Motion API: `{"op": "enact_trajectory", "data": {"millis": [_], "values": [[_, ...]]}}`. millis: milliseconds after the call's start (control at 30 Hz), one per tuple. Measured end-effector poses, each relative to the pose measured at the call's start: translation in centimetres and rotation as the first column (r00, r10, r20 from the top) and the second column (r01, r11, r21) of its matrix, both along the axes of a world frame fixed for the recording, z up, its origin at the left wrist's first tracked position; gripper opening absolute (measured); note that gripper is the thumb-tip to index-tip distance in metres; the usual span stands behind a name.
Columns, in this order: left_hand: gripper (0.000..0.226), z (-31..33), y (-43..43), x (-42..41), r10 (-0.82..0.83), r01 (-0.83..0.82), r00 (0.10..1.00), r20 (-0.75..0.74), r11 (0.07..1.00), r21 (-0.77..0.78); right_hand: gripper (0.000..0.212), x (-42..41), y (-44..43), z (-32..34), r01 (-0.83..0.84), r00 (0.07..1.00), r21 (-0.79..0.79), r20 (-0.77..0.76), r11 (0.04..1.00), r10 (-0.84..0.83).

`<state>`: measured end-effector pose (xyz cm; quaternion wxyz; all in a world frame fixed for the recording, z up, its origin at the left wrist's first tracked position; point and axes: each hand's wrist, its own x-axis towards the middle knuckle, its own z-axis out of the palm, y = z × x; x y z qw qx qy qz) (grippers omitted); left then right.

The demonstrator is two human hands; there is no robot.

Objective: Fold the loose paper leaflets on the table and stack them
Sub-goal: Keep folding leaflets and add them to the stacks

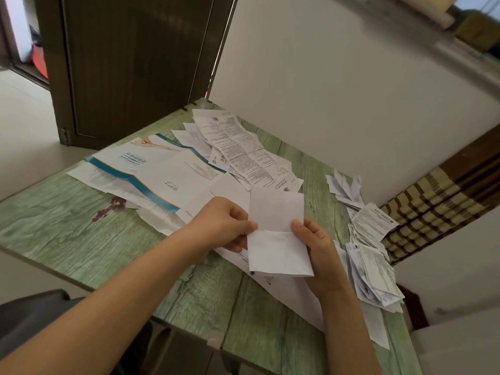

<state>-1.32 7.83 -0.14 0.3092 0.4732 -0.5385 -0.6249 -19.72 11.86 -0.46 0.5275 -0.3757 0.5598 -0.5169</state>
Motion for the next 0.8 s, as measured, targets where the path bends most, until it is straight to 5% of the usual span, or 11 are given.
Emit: {"op": "enact_trajectory", "data": {"millis": [800], "values": [[0.015,0.33,0.18,0.01,-0.011,0.011,1.0,-0.014,1.0,-0.015,0.036,0.37,-0.02,-0.41,0.002,0.997,-0.115,-0.07,0.993,-0.01]]}}
